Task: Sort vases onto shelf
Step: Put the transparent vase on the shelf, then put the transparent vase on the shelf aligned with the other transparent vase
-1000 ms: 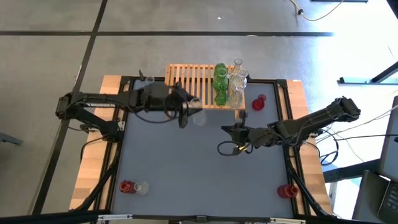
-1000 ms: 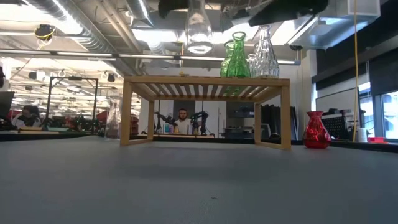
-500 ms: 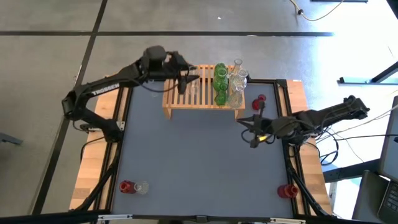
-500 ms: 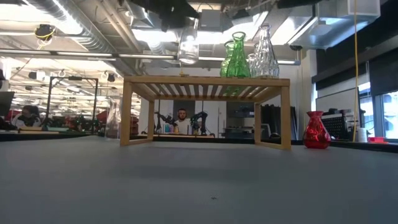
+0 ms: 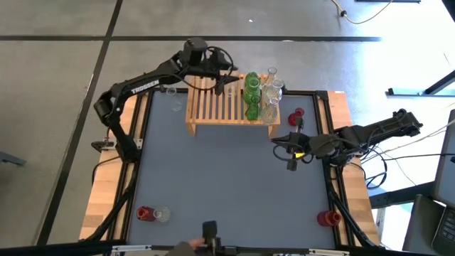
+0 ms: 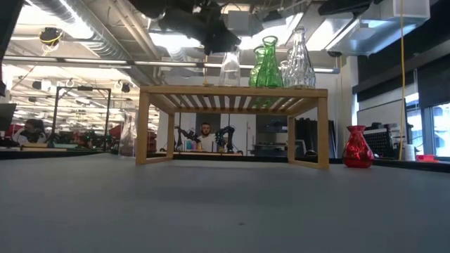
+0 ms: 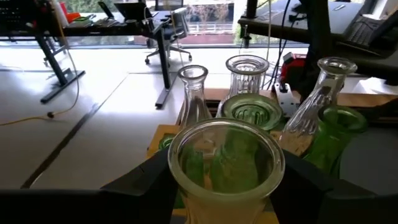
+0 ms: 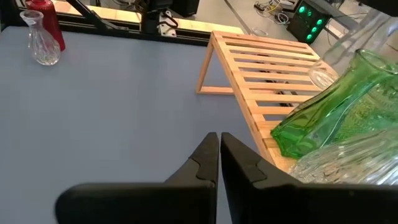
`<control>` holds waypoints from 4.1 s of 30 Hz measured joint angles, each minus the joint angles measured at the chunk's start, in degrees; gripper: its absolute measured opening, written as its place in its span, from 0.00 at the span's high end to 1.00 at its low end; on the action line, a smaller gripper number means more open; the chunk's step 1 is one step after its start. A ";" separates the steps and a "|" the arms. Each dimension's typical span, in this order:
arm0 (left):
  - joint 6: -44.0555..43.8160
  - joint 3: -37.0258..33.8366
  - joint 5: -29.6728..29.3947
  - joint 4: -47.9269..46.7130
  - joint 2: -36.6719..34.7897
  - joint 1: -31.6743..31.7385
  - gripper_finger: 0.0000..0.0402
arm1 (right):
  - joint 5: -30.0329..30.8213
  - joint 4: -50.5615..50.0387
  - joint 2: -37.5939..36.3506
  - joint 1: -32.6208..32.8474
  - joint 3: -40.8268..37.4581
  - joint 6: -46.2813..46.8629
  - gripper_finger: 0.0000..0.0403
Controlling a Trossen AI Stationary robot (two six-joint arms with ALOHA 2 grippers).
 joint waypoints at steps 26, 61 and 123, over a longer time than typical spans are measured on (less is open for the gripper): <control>-3.49 0.24 4.85 9.88 7.84 3.92 0.49 | 0.03 -0.87 0.12 0.01 -0.04 -0.07 0.97; -5.00 0.15 2.61 8.40 7.38 3.04 0.25 | 0.02 -1.40 0.13 0.02 -0.07 -0.16 0.97; -55.58 -6.96 -51.91 -45.73 -19.16 -62.95 0.23 | -7.52 4.74 13.55 6.12 -0.08 2.97 0.97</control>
